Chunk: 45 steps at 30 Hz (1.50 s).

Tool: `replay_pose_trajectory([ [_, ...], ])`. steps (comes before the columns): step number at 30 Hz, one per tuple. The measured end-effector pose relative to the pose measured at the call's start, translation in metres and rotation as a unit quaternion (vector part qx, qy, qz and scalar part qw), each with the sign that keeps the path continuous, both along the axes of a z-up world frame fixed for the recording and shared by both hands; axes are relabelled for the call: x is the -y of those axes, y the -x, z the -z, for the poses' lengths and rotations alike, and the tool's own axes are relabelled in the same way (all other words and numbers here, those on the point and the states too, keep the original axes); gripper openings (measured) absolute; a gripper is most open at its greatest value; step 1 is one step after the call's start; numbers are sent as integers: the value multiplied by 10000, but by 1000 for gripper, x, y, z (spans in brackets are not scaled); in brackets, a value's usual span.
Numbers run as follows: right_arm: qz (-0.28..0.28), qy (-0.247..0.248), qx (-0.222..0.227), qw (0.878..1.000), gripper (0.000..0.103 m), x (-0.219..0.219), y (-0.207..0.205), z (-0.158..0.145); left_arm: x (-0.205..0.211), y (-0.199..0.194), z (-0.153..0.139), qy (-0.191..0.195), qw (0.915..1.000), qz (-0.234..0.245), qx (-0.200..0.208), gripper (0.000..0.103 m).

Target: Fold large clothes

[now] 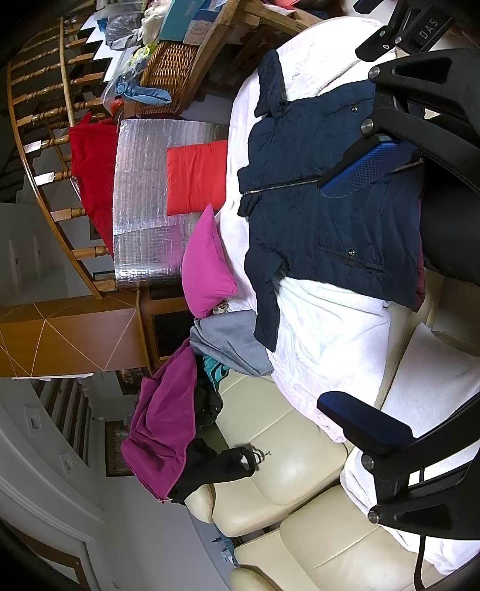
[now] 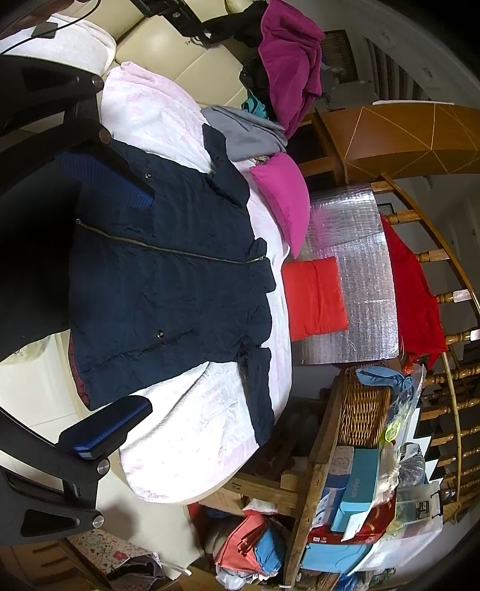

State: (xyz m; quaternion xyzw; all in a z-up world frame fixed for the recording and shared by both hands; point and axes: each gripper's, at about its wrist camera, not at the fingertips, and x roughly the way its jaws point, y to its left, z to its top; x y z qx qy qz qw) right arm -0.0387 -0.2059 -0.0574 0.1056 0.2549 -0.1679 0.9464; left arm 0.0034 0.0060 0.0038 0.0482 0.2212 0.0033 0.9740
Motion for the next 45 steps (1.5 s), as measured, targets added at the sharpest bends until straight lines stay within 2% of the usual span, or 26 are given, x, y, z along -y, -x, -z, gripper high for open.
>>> replay_pose_trajectory([
  [12,-15,255,-21,9997,103,4,-3,0,2,1,1,-27,10000,-2,28,103],
  [31,-33,221,-89,9997,103,7,-3,-1,1,1,1,-7,10000,9,10,103],
  [39,-27,-31,-3,10000,103,8,-3,1,-1,-2,1,-17,10000,6,-2,103],
  [45,-18,-13,-81,10000,103,12,-11,1,2,-10,3,-40,10000,-5,-46,103],
])
